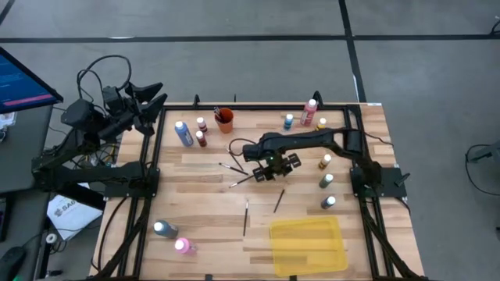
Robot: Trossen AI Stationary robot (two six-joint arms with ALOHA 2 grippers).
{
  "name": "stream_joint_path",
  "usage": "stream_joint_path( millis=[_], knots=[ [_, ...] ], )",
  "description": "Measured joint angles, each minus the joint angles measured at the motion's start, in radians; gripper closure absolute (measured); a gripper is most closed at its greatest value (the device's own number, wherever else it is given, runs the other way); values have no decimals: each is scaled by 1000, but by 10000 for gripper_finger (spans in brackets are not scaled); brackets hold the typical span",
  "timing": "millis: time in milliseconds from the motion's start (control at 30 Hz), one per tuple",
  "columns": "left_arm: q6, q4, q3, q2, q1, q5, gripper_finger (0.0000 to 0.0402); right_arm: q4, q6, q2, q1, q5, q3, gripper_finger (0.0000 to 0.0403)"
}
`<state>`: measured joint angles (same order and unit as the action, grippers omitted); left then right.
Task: Pick & Place Paint Supplies
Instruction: Put the black paint brush into the orange cup
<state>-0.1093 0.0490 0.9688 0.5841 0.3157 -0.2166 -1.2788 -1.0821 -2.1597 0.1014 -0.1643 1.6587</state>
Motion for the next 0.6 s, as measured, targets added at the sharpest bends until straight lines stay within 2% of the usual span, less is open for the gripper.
stream_joint_path(
  millis=[233, 333, 600],
  knots=[
    [6, 4, 0, -2, 0, 2, 190, -19, -47, -2, -10, -16, -35, 225],
    [8, 3, 0, -2, 0, 2, 190, -11, -117, 64, -18, -12, -119, 233],
    [8, 3, 0, -2, 0, 2, 190, 141, -365, 242, -86, -52, -384, 231]
  ],
)
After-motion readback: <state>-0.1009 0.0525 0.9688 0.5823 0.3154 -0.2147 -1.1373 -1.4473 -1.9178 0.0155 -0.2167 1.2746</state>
